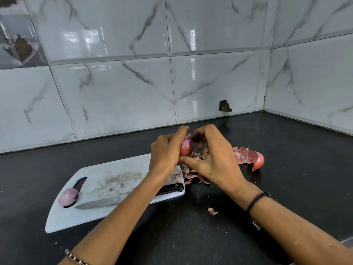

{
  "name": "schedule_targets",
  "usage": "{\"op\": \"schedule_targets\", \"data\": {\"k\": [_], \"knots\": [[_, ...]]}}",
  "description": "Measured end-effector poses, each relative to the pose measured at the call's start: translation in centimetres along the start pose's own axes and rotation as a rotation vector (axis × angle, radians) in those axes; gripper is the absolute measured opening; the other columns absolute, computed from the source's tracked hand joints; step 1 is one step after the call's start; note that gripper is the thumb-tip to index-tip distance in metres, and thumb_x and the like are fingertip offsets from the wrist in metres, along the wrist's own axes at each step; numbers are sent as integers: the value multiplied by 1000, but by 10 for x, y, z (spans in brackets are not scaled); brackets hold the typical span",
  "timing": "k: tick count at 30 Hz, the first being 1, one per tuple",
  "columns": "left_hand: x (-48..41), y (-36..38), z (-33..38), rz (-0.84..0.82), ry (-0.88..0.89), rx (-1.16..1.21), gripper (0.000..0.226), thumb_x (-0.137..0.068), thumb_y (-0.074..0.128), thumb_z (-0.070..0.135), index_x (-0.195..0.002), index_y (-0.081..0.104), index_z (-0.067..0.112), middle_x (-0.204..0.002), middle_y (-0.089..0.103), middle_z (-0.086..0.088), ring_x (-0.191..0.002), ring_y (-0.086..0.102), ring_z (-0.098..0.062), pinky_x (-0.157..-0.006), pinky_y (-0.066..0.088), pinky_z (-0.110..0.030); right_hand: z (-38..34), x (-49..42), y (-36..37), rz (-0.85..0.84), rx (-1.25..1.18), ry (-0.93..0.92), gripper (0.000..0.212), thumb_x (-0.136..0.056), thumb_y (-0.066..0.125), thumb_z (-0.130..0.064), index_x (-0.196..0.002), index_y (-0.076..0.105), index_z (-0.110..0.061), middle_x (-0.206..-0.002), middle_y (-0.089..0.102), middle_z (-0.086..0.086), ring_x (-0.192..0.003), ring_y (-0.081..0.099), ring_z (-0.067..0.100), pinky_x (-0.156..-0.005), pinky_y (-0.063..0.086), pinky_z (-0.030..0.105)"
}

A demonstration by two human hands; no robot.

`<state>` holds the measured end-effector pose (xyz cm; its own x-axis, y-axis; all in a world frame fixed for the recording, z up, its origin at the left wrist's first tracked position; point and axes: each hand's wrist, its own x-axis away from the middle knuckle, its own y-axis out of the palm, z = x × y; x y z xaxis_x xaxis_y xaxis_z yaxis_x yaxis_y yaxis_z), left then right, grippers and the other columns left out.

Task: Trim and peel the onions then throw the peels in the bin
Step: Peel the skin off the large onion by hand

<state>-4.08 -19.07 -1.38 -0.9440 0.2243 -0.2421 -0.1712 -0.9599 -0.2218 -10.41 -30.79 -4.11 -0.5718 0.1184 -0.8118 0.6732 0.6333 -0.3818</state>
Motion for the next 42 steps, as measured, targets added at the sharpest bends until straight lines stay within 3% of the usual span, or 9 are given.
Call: {"op": "schedule_targets", "data": {"k": [5, 10, 15, 22, 26, 29, 33, 37, 42], "knots": [[-1, 1, -3, -11, -7, -22, 50, -88, 59, 56, -68, 72, 12, -66, 72, -8, -52, 61, -13, -57, 45, -30, 2, 0, -1, -12, -87, 44, 48, -66, 94, -25, -99, 60, -18, -96, 55, -8, -81, 55, 7, -68, 43, 11], [-3, 3, -2, 9, -13, -34, 59, -87, 57, 58, -74, 68, 2, -56, 60, -5, -45, 50, -13, -54, 43, -31, 2, 1, -1, -30, -155, 71, 40, -68, 93, -21, -95, 64, -17, -101, 56, -5, -79, 61, 16, -68, 53, 28], [-5, 3, -4, 7, -12, -46, 57, -87, 57, 58, -77, 72, 4, -66, 69, -10, -48, 54, -12, -55, 45, -31, 0, 1, -2, -35, -160, 70, 45, -68, 93, -21, -101, 63, -18, -102, 56, -5, -78, 60, 17, -68, 52, 23], [-4, 3, -4, -9, 5, -55, 54, -89, 58, 56, -62, 64, 10, -47, 53, 3, -37, 46, -7, -53, 39, -27, 4, 2, -1, -51, -148, 91, 31, -70, 92, -24, -82, 64, -18, -96, 55, -5, -76, 57, 15, -65, 53, 30], [-4, 3, -4, 6, 11, -55, 55, -88, 56, 57, -70, 71, 7, -56, 64, -2, -47, 53, -11, -56, 44, -31, 3, 1, -1, -47, -153, 84, 47, -68, 93, -26, -101, 60, -20, -99, 56, -8, -79, 58, 10, -68, 49, 20], [-3, 3, -4, 4, 22, -68, 52, -88, 56, 56, -71, 73, 10, -66, 71, -7, -55, 59, -14, -59, 48, -32, 4, 1, -1, -57, -178, 77, 47, -68, 93, -22, -103, 62, -19, -100, 56, -7, -80, 59, 10, -70, 47, 18], [-2, 3, -2, 0, 21, -67, 53, -88, 57, 55, -60, 64, 12, -54, 61, -1, -50, 54, -13, -58, 45, -31, 5, 1, 0, -58, -219, 96, 40, -68, 93, -19, -94, 63, -19, -97, 56, -4, -73, 58, 14, -64, 49, 23], [0, 2, 0, -7, 15, -39, 54, -89, 57, 55, -69, 70, 6, -54, 61, 1, -48, 54, -12, -57, 43, -30, 7, 2, 0, -46, -231, 125, 49, -67, 94, -24, -102, 59, -21, -95, 58, -5, -72, 57, 10, -65, 48, 22], [3, 2, 1, -27, -5, -20, 49, -90, 57, 55, -55, 65, 20, -48, 56, 6, -39, 47, -7, -51, 38, -26, 5, 2, -1, -42, -272, 130, 45, -66, 95, -20, -97, 63, -17, -94, 59, -4, -69, 55, 8, -62, 47, 20]]}}
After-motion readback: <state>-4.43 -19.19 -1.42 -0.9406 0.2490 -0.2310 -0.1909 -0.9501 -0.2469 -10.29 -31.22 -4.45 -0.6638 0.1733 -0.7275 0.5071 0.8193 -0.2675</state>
